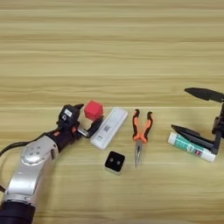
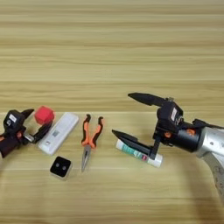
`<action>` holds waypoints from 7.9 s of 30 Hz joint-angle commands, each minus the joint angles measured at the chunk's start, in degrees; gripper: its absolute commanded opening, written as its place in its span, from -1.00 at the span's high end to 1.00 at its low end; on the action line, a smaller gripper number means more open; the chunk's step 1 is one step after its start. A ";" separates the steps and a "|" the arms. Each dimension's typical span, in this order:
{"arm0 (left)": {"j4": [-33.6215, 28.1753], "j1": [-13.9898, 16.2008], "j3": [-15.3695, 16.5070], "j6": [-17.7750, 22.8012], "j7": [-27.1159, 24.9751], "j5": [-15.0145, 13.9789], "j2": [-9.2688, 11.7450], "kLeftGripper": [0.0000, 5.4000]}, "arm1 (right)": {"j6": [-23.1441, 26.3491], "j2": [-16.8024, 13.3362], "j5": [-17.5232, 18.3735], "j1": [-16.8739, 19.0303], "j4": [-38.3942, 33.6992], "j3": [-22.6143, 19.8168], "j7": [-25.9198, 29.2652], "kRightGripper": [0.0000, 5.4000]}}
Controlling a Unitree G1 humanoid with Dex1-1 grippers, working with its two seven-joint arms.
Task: Move the objects on the table
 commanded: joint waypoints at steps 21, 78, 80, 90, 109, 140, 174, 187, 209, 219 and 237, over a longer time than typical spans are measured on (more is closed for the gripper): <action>0.92 -1.27 -0.24 3.96 1.78 0.84 0.04 0.16 | -0.36 -0.80 0.26 1.19 -2.56 -0.14 0.53 -1.00; -14.97 -3.06 -6.34 -1.76 -24.33 -7.97 6.97 0.16 | 3.59 -2.78 1.43 -3.12 -4.39 2.93 2.87 -1.00; -15.61 -3.42 -6.83 -1.52 -25.42 -8.36 7.43 0.16 | 3.76 -3.06 1.53 -3.10 -4.68 3.10 3.10 -1.00; -16.61 -5.10 -8.88 -0.55 -30.05 -9.57 9.50 0.16 | 5.00 -4.60 1.10 -3.55 -5.99 4.92 4.60 -1.00; -16.50 -9.49 -12.83 0.53 -36.67 -9.63 11.46 0.16 | 6.81 -5.30 -2.50 -8.21 -4.10 12.87 7.77 -1.00; -16.78 -10.62 -15.19 0.21 -38.13 -8.82 12.00 0.16 | 6.43 -4.55 -4.42 -9.25 -3.09 16.53 8.81 -0.10; -15.93 -11.18 -15.30 -0.59 -37.40 -8.54 11.23 -0.09 | 5.80 -4.26 -4.67 -10.22 -1.96 16.89 8.90 0.14; -15.77 -10.91 -15.33 -0.82 -36.53 -8.31 11.21 -0.55 | 5.23 -4.03 -4.81 -9.80 -1.25 16.17 8.56 0.14; -15.29 -10.62 -15.42 -1.68 -35.77 -8.30 10.86 -1.00 | 0.17 -5.43 -3.02 -2.51 8.18 0.43 5.05 0.14; -14.82 -10.61 -15.11 -2.06 -35.58 -8.39 10.98 -1.00 | -2.81 -3.98 -5.58 -2.85 20.71 -4.91 0.28 0.14; -13.88 -10.65 -14.87 -2.94 -35.39 -8.46 11.03 -1.00 | -12.71 -1.91 -7.88 -10.95 48.94 -7.04 -0.32 0.14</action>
